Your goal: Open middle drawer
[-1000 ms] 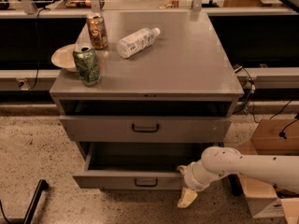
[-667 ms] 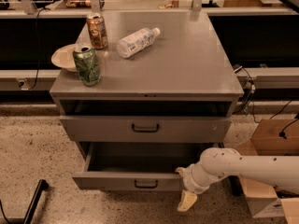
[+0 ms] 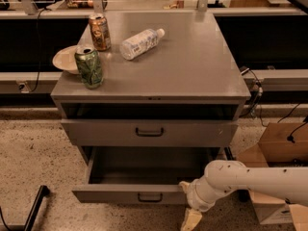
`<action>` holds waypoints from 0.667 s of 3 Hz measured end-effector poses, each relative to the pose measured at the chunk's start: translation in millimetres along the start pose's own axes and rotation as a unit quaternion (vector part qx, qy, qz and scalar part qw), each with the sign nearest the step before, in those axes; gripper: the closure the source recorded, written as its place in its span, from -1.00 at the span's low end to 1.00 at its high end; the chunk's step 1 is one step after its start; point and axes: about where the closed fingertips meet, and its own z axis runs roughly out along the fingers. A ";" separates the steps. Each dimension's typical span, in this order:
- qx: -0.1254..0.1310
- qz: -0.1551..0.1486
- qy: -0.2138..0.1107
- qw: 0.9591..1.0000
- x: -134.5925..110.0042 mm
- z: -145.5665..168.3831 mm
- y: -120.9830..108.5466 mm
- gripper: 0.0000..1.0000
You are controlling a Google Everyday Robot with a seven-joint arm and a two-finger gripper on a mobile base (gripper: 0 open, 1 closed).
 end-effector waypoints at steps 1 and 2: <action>-0.017 0.020 -0.006 1.000 -4.5 -7.3 30.6 -0.60; -0.020 0.035 -0.019 0.999 -10.2 -23.1 54.8 -0.62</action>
Offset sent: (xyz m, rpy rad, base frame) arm -0.0869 -0.0115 0.0669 0.0972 0.0686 -0.1322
